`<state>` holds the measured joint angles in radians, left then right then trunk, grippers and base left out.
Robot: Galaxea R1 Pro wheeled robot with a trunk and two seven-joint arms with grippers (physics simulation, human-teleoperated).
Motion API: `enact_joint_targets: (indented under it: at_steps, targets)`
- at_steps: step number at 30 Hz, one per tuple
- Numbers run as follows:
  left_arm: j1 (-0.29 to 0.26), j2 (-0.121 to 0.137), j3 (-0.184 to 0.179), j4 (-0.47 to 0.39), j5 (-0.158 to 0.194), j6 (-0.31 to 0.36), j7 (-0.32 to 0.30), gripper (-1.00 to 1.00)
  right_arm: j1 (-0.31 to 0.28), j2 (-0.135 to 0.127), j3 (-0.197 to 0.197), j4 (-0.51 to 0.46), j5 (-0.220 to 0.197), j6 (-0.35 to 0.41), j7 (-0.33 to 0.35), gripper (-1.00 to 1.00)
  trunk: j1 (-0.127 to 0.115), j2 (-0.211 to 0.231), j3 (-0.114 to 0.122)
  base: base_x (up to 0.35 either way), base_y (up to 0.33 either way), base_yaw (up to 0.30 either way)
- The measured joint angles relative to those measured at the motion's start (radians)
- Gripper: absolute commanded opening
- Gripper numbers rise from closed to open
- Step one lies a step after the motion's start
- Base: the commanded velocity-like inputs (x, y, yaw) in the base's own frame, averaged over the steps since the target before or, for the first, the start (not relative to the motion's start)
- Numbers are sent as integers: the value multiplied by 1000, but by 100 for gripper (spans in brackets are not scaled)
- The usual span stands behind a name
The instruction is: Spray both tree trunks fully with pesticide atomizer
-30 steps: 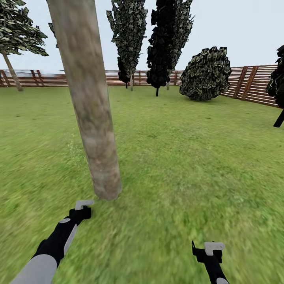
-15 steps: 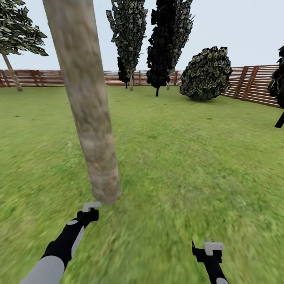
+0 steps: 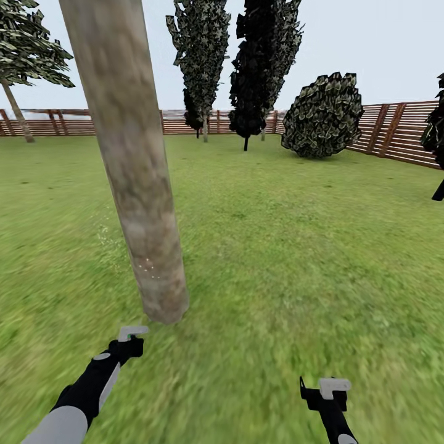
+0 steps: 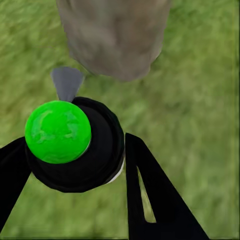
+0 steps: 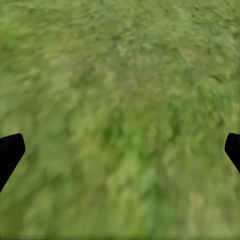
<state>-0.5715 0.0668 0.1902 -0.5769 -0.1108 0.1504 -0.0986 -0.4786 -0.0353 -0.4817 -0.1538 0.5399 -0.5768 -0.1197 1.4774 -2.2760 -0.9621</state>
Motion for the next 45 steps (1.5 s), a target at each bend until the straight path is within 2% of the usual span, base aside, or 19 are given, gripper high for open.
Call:
enact_joint_targets:
  at_steps: [1, 3, 7, 8, 10, 11, 12, 14, 17, 20, 22, 26, 28, 30, 33, 37, 40, 42, 45]
  targets:
    - [0, -5, -1, 3, -1, 1, -1, -100, 0, 0, 0, 0, 0, 0, 0, 100, 0, 0, 0, 0, 0, 0]
    - [0, 10, 1, 8, -6, 6, -1, -100, 0, 0, 0, 0, 0, 0, 0, 100, 0, 0, 0, 0, 0, 0]
    - [0, 109, 9, 7, -1, 13, -6, -100, 0, 0, 0, 0, 0, 0, 0, 100, 0, 0, 0, 0, 0, 0]
    - [0, 116, 6, 8, 0, 13, -6, -100, 0, 0, 0, 0, 0, 0, 0, 100, 0, 0, 0, 0, 0, 0]
    - [1, 96, 1, 9, -1, 13, -6, -100, 0, 0, 0, 0, 0, 0, 0, 100, 0, 0, 0, 0, 0, 0]
    - [1, 61, -1, 8, -7, 12, -4, -100, 0, 0, 0, 0, 0, 0, 0, 100, 0, 0, 0, 0, 0, 0]
    - [1, 9, -6, 4, -28, 12, -1, -100, 0, 0, 0, 0, 0, 0, 0, 100, 0, 0, 0, 0, 0, 0]
    - [0, -14, -14, -1, -54, 13, 1, -100, 0, 0, 0, 0, 0, 0, 0, 100, 0, 0, 0, 0, 0, 0]
    - [-3, -9, -12, -7, -62, 15, -3, -100, 0, 0, 0, 0, 0, 0, 0, 100, 0, 0, 0, 0, 0, 0]
    - [-5, 36, -6, -9, -60, 16, -4, -100, 0, 0, 0, 0, 0, 0, 0, 100, 0, 0, 0, 0, 0, 0]
    - [-8, 65, -9, -11, -37, 37, -4, -100, 0, -1, 0, 0, 0, 0, 0, 100, 0, 0, 0, -31, 0, 0]
    - [-7, 34, -18, -44, -31, 52, 3, -100, 0, -1, 0, 0, 0, 0, 0, 100, 0, 0, 0, -258, 0, 0]
    - [-10, -14, -22, -75, -29, 54, 3, -100, 0, -1, 0, 0, 0, 0, 0, 100, 0, 0, 0, -126, 0, 0]
    - [-11, -35, -21, -116, -33, 65, 3, -100, 0, -1, 0, 0, 0, 0, 0, 100, 0, 0, 0, -45, 0, 0]
    - [-10, -37, -21, -197, -35, 137, 2, -100, 0, -2, 0, 0, 0, 0, 0, 100, 0, 0, 0, -9, 0, 0]
    - [-4, -9, -12, -324, -30, 202, -6, -100, 0, -2, 0, 0, 0, 0, 0, 100, 0, 0, 0, -1, 0, 0]
    - [0, -27, -40, -394, -30, 254, -5, -100, 0, -2, 0, 0, 0, 0, 0, 100, 0, 0, 0, -186, 0, 0]
    - [0, -43, -86, -405, -31, 263, -3, -100, 0, -2, 0, 0, 0, 0, 0, 100, 0, 0, 0, -318, 0, 0]
    - [-1, -47, -105, -409, -31, 266, -1, -100, 0, -2, 0, 0, 0, 0, 0, 100, 0, 0, 0, -308, 0, 0]
